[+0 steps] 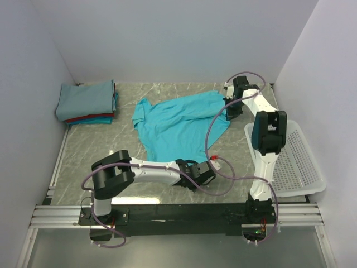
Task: Fold and stack the t-shirts
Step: Flatten the tshirt out
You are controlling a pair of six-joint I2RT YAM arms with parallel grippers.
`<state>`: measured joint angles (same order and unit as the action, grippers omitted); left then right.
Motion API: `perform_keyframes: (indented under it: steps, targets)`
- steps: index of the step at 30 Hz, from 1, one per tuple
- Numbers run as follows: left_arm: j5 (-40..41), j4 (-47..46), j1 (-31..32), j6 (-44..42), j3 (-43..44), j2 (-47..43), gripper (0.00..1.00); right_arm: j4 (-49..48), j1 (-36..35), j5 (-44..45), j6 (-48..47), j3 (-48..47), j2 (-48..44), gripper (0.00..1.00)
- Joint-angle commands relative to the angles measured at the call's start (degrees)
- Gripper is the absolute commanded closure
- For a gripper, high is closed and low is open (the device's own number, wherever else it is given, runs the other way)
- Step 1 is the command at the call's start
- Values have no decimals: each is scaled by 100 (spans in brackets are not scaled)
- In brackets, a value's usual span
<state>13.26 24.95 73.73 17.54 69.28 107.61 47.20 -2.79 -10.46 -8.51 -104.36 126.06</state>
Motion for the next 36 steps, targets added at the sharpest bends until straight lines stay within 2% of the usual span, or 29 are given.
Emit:
perform_keyframes:
  steps: [1,9,17,21,22,25,27,33,36]
  targets:
    - [2,186,97,118,-317,-231,99,-62,-11,-290,-54,239,-731,100]
    - [-472,633,308,943,-1109,-1591,99,-36,-90,-685,-282,1548,-1961,100]
    - [-1246,1213,519,1866,-1619,-3244,99,359,-652,-747,-818,3315,-3280,99]
    - [-1501,1398,519,1990,-1847,-3729,99,729,-864,-799,-1283,3694,-3596,72]
    - [-1519,1416,519,2008,-1978,-3782,99,825,-873,-852,-1511,3712,-3815,59]
    - [-1615,1434,519,2087,-2259,-3871,99,878,-873,-765,-1828,3642,-4141,45]
    - [-1686,1355,519,2148,-2401,-3897,99,844,-846,-572,-1943,3607,-4221,43]
    - [-1730,1311,519,2271,-2744,-4099,87,1063,-820,-405,-2830,3685,-4230,44]
    - [-1721,1302,510,2315,-2832,-4318,82,1116,-803,-230,-2972,3922,-4388,45]
